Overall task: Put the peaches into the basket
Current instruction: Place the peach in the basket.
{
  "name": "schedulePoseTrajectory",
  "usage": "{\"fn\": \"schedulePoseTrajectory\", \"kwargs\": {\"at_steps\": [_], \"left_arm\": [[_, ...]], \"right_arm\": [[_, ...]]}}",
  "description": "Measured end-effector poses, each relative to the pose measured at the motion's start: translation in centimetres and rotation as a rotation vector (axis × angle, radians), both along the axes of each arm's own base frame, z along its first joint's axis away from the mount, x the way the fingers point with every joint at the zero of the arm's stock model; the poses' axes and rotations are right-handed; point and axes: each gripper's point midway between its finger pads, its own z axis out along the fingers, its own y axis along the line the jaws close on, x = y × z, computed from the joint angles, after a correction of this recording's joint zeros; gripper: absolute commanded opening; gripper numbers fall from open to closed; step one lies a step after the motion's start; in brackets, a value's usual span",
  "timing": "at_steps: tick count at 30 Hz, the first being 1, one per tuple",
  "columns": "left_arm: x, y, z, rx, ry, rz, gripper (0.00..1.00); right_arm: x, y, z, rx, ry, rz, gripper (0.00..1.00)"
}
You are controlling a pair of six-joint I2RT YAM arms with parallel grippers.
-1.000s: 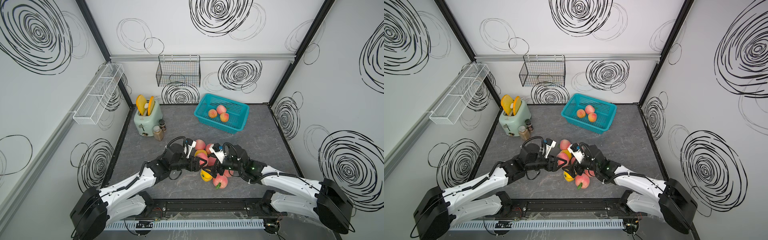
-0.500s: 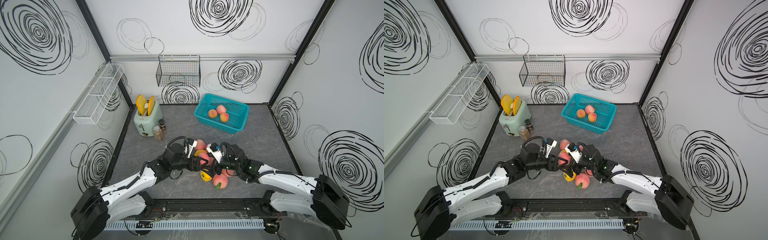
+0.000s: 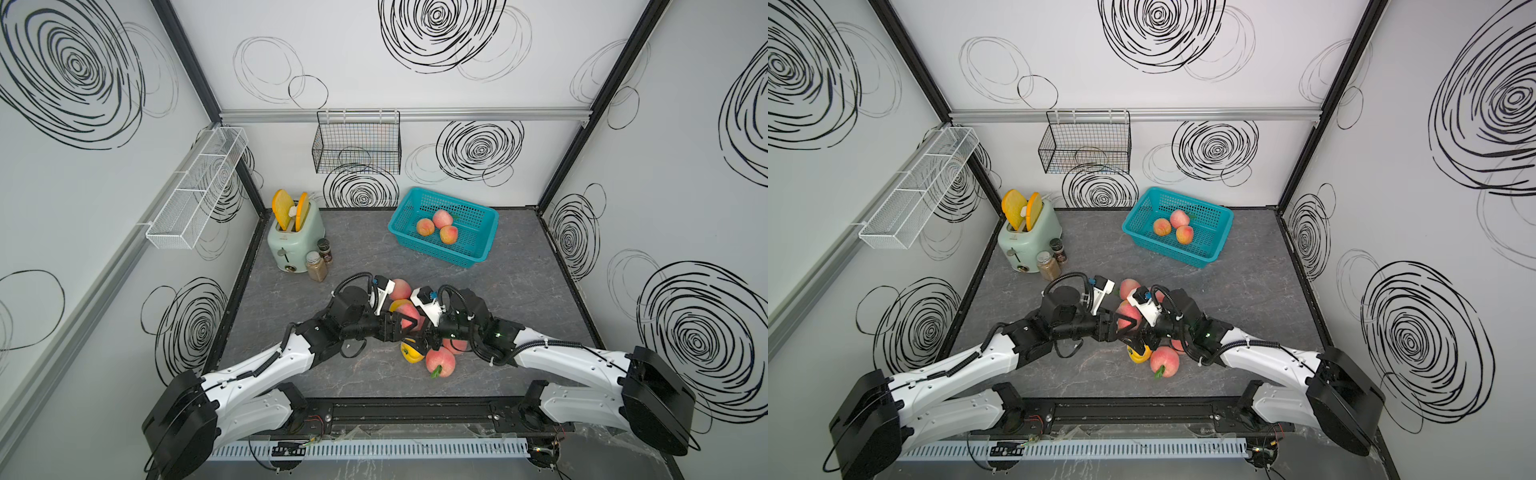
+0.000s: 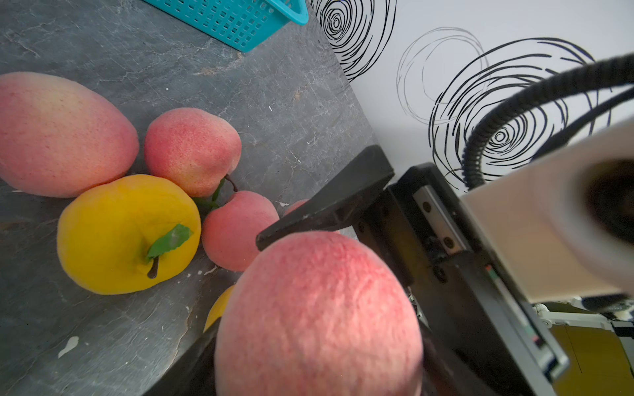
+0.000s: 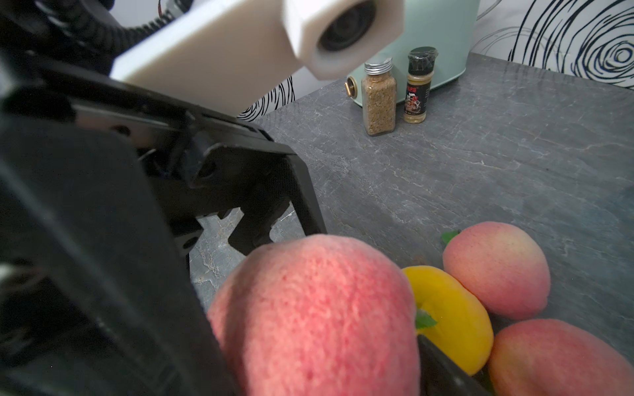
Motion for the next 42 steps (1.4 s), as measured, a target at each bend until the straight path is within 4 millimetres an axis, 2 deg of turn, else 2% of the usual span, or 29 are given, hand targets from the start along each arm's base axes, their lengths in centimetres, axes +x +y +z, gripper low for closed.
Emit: {"fn": "schedulePoseTrajectory", "kwargs": {"at_steps": [9,13,20,23,28,33,38,42], "left_arm": [[0.2,-0.2,-0.1,-0.007,0.008,0.004,0.73],[0.2,-0.2,0.0,-0.012,0.016,0.009,0.78],[0.5,0.1,-0.1,-0.015,0.027,0.015,0.82],[0.6,0.3,0.1,-0.019,0.024,0.019,0.93],[1.2,0.7,0.4,-0.022,0.014,0.033,1.0],[1.5,0.8,0.8,-0.027,0.005,0.036,0.98],[2.2,1.9,1.2,-0.039,0.007,0.062,0.98],[3.8,4.1,1.6,-0.044,0.004,0.128,0.99]], "right_arm": [[-0.1,0.1,0.0,-0.002,-0.006,0.011,0.77],[-0.1,0.1,0.0,-0.006,-0.011,0.013,0.72],[0.3,0.3,-0.1,-0.008,-0.011,0.009,0.7],[0.5,0.2,0.0,-0.001,-0.007,0.005,0.69],[1.3,-0.1,0.3,0.011,-0.004,-0.016,0.69],[1.8,-0.3,0.5,0.017,-0.002,-0.029,0.69],[3.1,-0.9,0.7,0.023,0.001,-0.069,0.69],[5.2,-2.0,1.0,0.035,0.016,-0.133,0.69]]}}
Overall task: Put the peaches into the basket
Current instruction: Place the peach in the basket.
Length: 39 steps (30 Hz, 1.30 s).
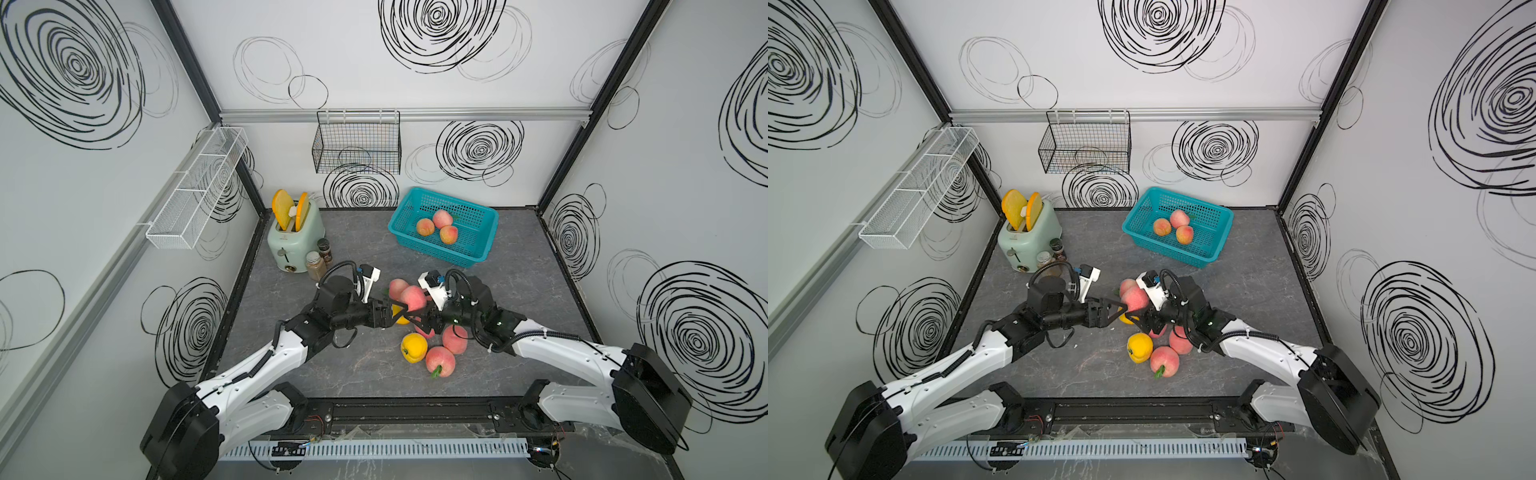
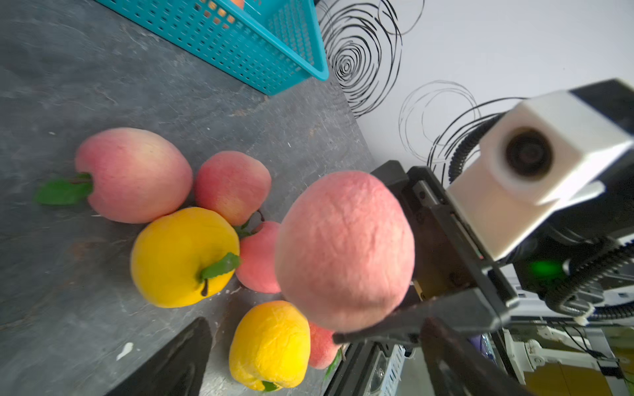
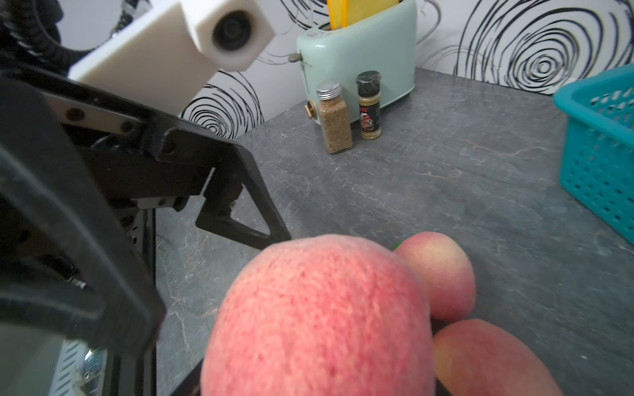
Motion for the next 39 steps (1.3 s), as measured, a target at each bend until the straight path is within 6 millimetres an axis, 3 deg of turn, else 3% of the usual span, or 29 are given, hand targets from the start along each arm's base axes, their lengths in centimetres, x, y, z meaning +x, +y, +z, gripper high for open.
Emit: {"fn": "schedulePoseTrajectory", "kwargs": {"at_steps": [4,10,21,27,33,39], "left_arm": [[0.9,1.4,-0.1,0.032,-0.001,0.036,0.98],[1.6,1.5,0.5,0.069,-0.037,0.031,0.99],[2.8,1.5,-1.3,0.164,-0.069,0.042,0.98],[3.1,1.7,-1.9,0.201,-0.087,0.047,0.98],[3.5,1.7,-2.3,0.216,-0.083,0.057,0.98],[4.2,1.4,-2.0,0.22,-0.087,0.063,0.98]], "right_arm": [[1.8,-1.0,0.4,0.006,0.015,-0.056,0.69],[6.1,-1.7,2.0,0.008,0.01,-0.129,0.69],[19.3,-5.8,3.1,-0.021,0.0,-0.361,0.69],[25.0,-6.7,3.4,-0.046,-0.025,-0.43,0.69],[29.1,-7.1,3.7,-0.062,-0.048,-0.471,0.69],[31.3,-7.4,2.6,-0.094,-0.045,-0.493,0.69]]}}
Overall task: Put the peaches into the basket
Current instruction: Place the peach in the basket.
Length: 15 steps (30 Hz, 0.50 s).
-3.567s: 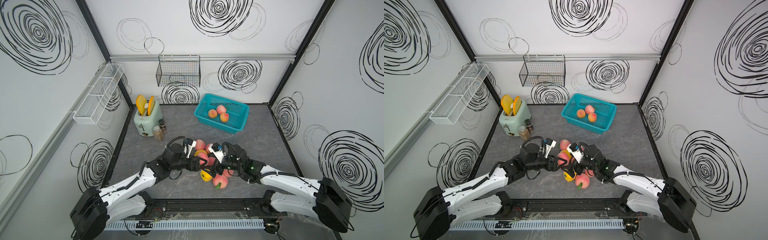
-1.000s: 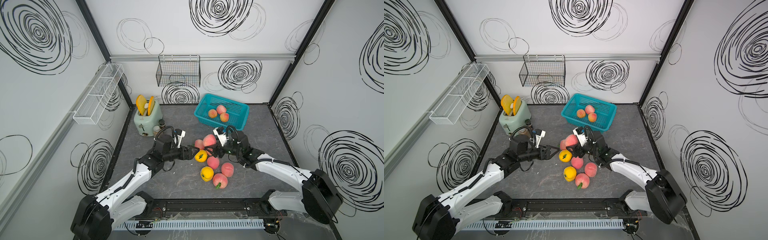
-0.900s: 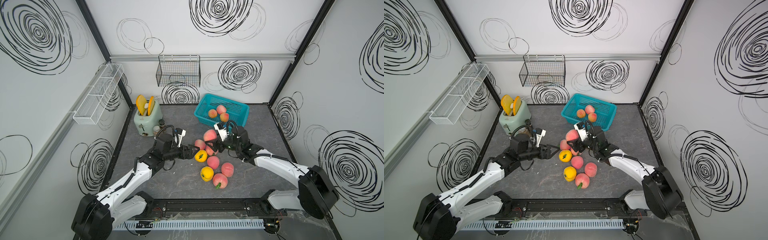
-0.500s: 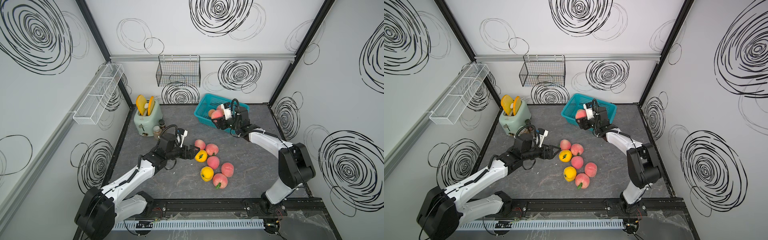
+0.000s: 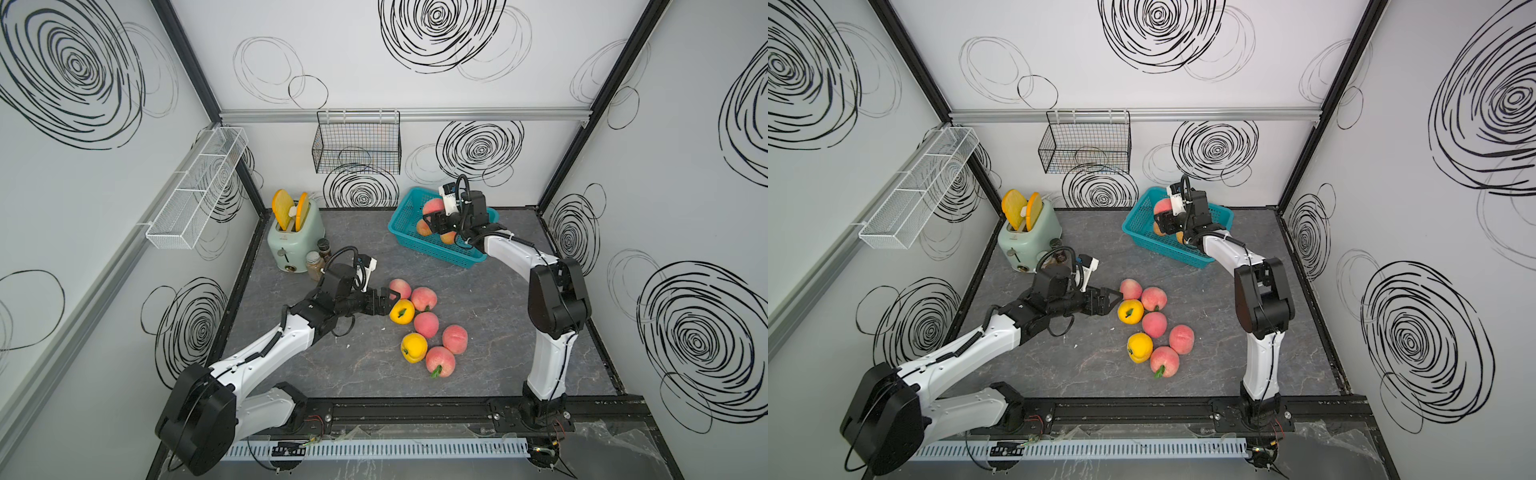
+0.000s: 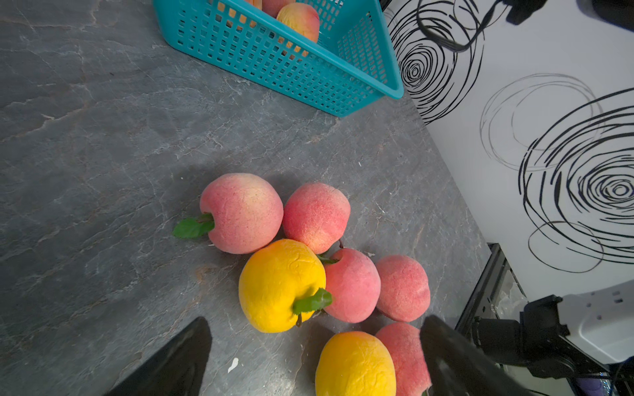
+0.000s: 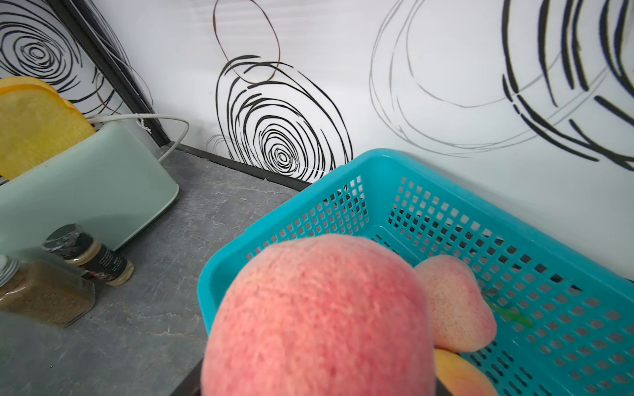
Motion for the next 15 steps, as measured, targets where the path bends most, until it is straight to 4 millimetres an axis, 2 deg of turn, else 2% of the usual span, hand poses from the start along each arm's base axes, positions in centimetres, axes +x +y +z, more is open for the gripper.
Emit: {"fn": "schedulePoseTrajectory", "kwargs": {"at_steps": [9,15], "left_arm": [[0.5,-0.3,0.1,0.007,-0.008,0.004,0.98],[0.6,-0.2,-0.2,0.018,-0.007,0.011,0.98]], "right_arm": [[2.6,-0.1,-1.7,-0.05,0.027,-0.026,0.69],[3.2,-0.6,-3.4,-0.103,0.064,-0.042,0.69]]}}
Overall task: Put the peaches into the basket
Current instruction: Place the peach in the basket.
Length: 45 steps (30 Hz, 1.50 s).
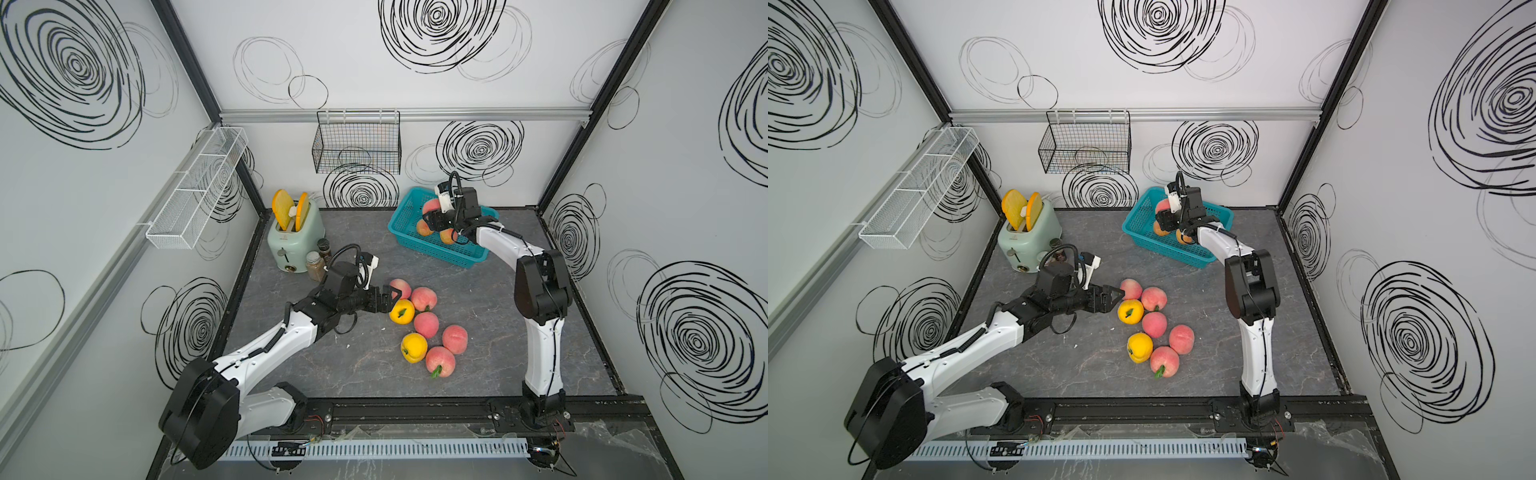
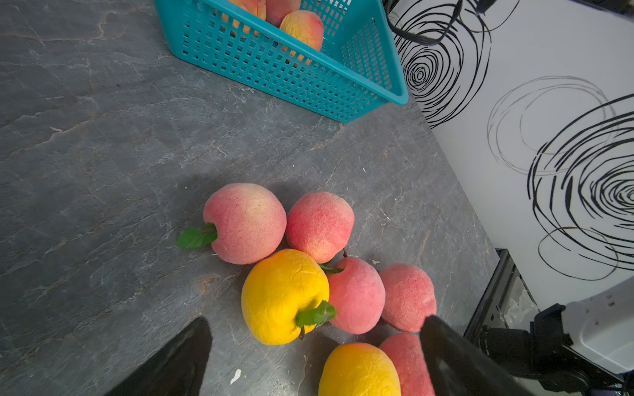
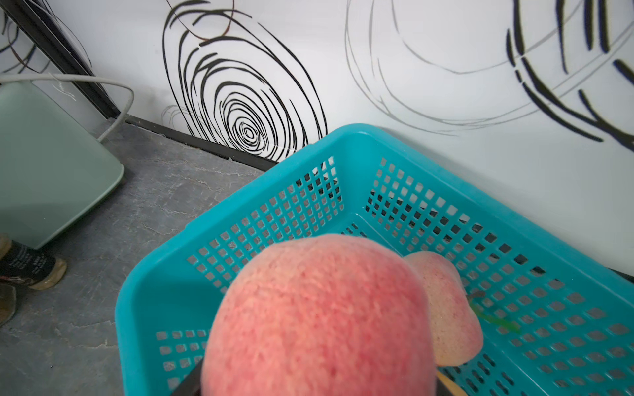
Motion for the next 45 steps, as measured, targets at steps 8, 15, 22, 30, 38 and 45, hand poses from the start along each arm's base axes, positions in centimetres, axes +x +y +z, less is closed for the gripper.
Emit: {"fn": "schedulePoseTrajectory", "kwargs": {"at_steps": [8,15,22,30,38,45], "left_arm": [[0.0,0.0,0.0,0.003,-0.002,-0.003,0.98],[0.3,-0.2,0.7,0.013,-0.023,-0.012,0.98],[0.3,-0.1,0.7,0.016,-0.024,-0.013,0.98],[0.2,-0.1,0.5,0.019,-0.019,-0.013,0.98],[0.2,-0.1,0.5,0.02,-0.017,-0.013,0.98],[0.2,-0.1,0.5,0.02,-0.017,-0.013,0.98]], "right_arm": [[-0.3,-0.3,-2.2,-0.035,0.058,0.004,0.69],[-1.0,-0.4,-3.4,-0.059,0.1,0.013,0.69],[-1.4,-0.6,-4.2,-0.083,0.125,0.022,0.69],[-1.8,-0.8,-5.3,-0.099,0.157,0.026,0.7],[-2.2,-0.6,-5.8,-0.109,0.173,0.032,0.7],[-2.2,-0.6,-5.9,-0.111,0.175,0.032,0.7]]}}
